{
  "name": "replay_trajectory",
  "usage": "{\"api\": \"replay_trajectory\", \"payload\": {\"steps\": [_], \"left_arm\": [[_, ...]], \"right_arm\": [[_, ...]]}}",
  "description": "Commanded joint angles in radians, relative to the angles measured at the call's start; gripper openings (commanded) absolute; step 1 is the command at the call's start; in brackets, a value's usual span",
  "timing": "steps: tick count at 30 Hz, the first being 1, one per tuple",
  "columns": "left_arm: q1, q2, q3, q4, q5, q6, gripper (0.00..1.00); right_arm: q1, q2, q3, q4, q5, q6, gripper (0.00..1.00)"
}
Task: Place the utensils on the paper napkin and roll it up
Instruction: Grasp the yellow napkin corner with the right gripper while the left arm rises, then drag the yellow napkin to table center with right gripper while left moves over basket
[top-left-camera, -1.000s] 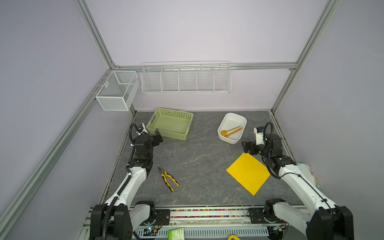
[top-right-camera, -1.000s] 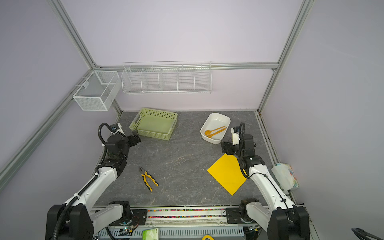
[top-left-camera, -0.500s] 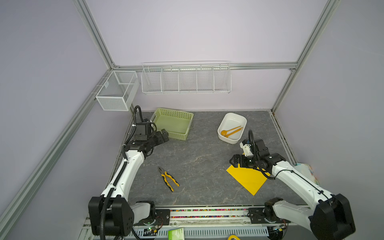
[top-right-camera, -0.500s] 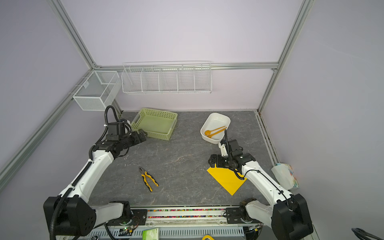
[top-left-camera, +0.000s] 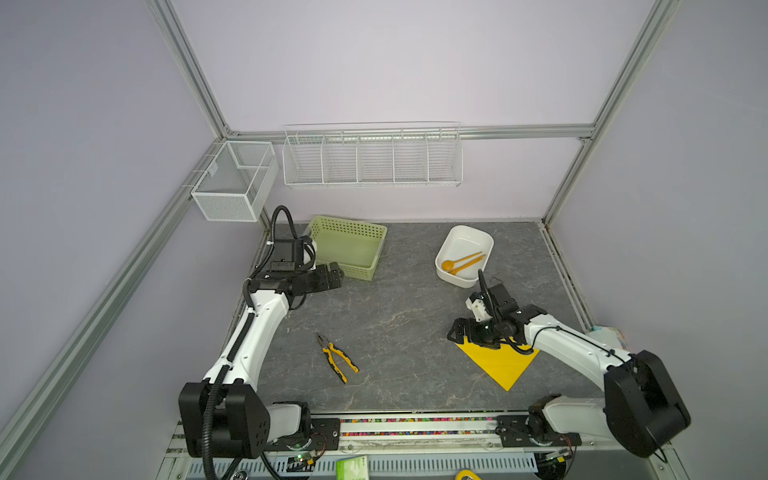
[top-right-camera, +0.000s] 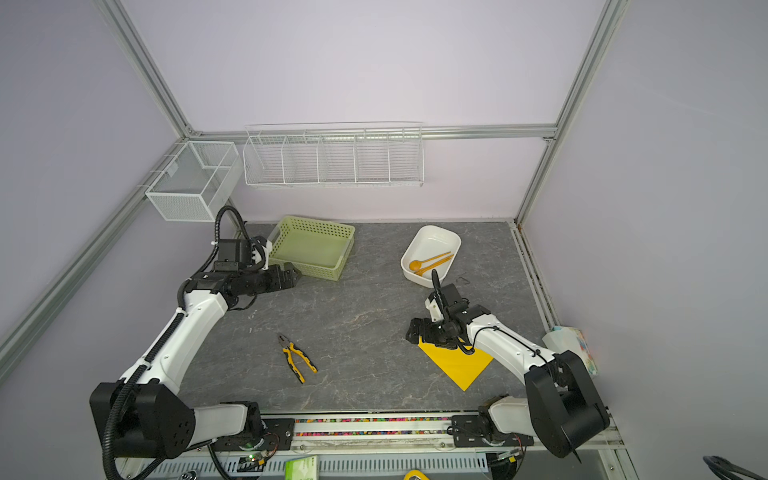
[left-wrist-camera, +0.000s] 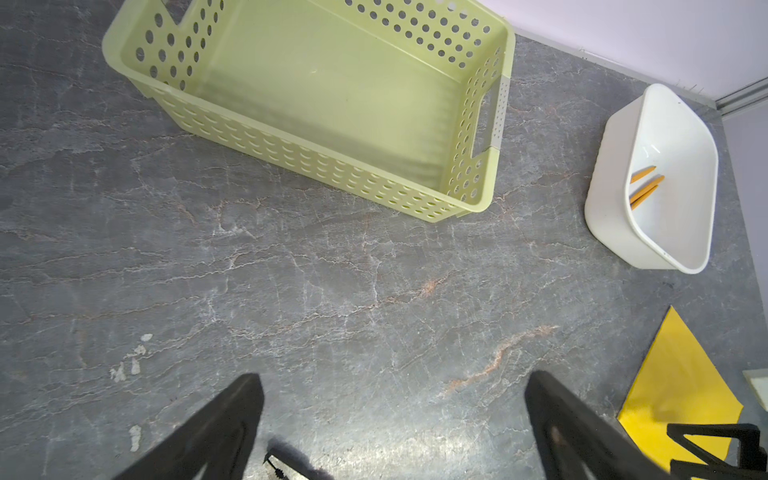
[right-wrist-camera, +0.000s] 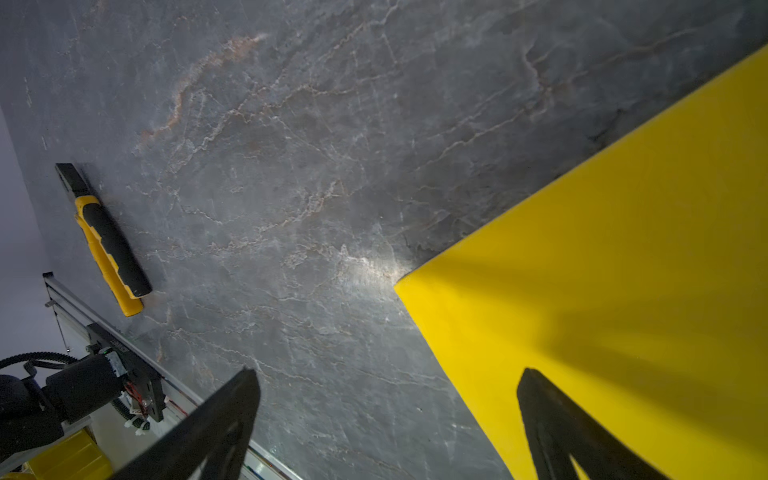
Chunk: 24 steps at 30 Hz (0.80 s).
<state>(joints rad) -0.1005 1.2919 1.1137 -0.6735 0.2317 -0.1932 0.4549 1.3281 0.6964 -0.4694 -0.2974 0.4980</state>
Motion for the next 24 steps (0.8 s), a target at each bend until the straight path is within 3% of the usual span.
{"api": "replay_trajectory", "payload": {"steps": [1,10,16,24], "left_arm": [[-0.002,-0.063,-0.024,0.002,-0.033,0.009,0.99],[-0.002,-0.238,-0.082,0.098,-0.180,0.034,0.99],[-0.002,-0.313,-0.119,0.121,-0.213,0.040,0.99],[-0.002,-0.319,-0.130,0.141,-0.179,-0.016,0.99]], "right_arm": [[0.014,0.028,-0.010,0.029,-0.023,0.022,1.00],[0.042,0.115,-0.014,0.070,-0.024,0.030,0.97],[0.093,0.182,0.012,0.099,-0.024,0.060,0.97],[0.227,0.279,0.116,0.133,0.024,0.172,0.96]]}}
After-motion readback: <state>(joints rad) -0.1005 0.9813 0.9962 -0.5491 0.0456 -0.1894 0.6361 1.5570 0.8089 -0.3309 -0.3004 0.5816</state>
